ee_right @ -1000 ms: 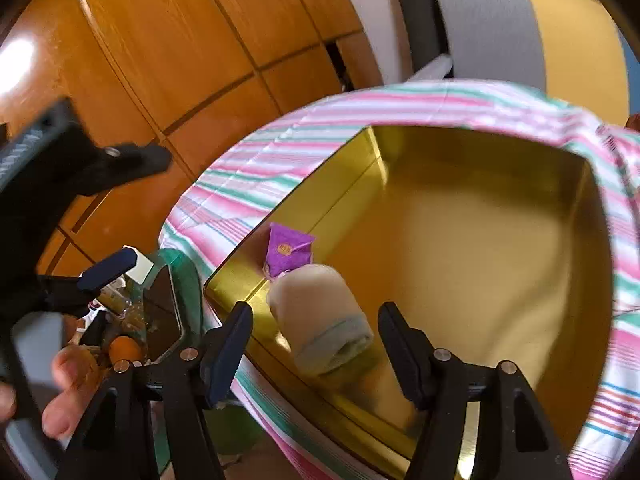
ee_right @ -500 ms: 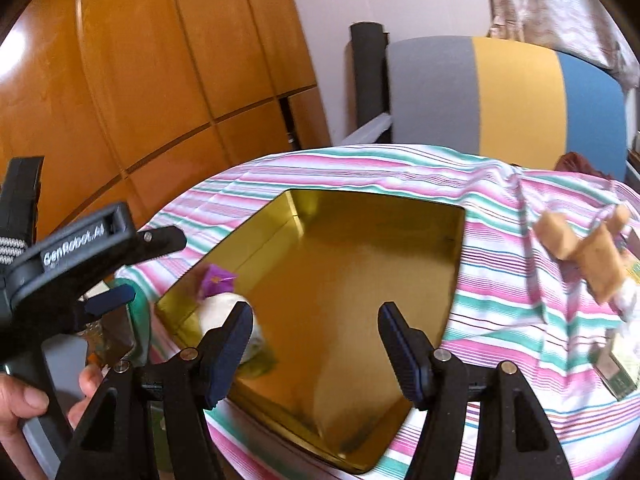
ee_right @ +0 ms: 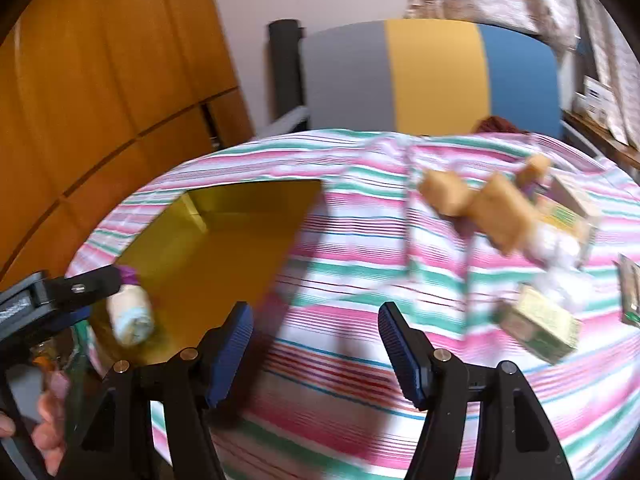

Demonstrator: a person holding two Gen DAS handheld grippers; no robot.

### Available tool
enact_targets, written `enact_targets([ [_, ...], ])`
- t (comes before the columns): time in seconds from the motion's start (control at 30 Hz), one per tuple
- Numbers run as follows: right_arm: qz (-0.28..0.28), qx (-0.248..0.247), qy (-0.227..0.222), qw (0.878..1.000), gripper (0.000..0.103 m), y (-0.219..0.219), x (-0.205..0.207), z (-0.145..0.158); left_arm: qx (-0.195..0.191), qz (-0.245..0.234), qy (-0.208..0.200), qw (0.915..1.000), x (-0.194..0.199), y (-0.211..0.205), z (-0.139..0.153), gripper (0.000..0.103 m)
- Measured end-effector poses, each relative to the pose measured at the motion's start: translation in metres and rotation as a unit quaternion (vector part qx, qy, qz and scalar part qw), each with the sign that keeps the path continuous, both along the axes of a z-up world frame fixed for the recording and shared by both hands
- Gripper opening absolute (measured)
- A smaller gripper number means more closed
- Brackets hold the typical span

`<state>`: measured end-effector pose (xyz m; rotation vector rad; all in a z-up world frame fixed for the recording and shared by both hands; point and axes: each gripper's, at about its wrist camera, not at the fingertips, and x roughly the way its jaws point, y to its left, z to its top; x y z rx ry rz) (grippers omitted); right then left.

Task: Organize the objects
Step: 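Open both grippers to drop the packet and roll into the tray, then grasp the plastic-wrapped white balls with the right gripper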

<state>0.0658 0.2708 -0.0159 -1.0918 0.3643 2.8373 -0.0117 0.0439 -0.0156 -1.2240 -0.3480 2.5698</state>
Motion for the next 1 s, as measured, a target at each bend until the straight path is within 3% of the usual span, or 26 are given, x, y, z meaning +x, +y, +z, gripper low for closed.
enact_targets([
  [0.27,-0.127,-0.017,-0.016,0.992,0.066,0.103,0.045,-0.016,-0.02,-0.099,-0.007,0.9949,0.023,0.052,-0.009,0.103],
  [0.4,-0.147,-0.016,-0.018,0.989,0.066,0.138,0.054,-0.021,-0.032,-0.148,-0.002,0.9884,0.038,0.076,-0.011,0.103],
  [0.63,-0.154,-0.049,-0.019,0.987,0.066,0.173,0.047,-0.039,-0.043,-0.183,-0.008,0.9821,0.055,0.099,-0.014,0.103],
  [0.83,-0.113,-0.087,-0.011,0.99,0.067,0.151,0.044,-0.049,-0.053,-0.18,-0.009,0.9822,0.057,0.103,-0.014,0.103],
  [1.0,-0.015,-0.107,0.0,0.994,0.066,0.109,0.044,-0.045,-0.061,-0.177,-0.014,0.9823,0.057,0.108,-0.015,0.103],
])
